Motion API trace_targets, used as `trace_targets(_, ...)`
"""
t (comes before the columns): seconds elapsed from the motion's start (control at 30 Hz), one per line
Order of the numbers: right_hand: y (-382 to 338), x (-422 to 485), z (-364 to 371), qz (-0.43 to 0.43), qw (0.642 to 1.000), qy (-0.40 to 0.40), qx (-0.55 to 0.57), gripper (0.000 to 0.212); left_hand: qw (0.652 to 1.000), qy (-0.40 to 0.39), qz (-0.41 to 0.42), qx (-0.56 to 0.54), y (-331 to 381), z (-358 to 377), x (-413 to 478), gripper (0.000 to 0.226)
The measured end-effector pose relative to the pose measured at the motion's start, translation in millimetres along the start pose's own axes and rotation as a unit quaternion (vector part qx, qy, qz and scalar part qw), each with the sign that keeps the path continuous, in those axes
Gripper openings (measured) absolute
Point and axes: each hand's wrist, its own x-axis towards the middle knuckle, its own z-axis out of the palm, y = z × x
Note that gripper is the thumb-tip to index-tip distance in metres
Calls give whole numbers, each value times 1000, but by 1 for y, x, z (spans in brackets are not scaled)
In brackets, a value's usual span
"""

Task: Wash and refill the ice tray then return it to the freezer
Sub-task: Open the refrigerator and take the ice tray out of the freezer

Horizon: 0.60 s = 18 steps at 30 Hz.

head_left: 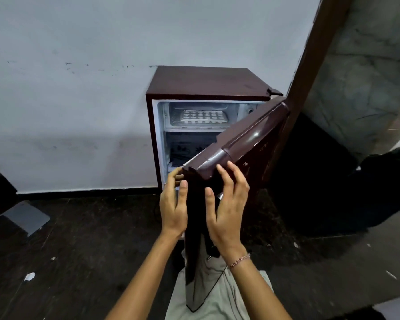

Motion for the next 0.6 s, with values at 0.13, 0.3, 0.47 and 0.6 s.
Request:
trace_targets(0.13, -16, 6, -41, -26, 993, -16, -116, 43, 999, -48, 24, -5, 18, 17, -20, 46)
trace_targets(0.3, -22, 8, -93, -5, 965, 9, -261, 25, 990, -125, 69, 7, 44, 49, -40, 30)
trace_targets(0.47, -8, 17, -138, 37, 931, 16, -362, 26, 975, -167, 141, 44, 67, 93, -47, 29)
trace_targets(0.6, 17, 21, -178, 78, 897, 13, -434, 42, 949, -237, 192, 84, 87, 137, -42, 30)
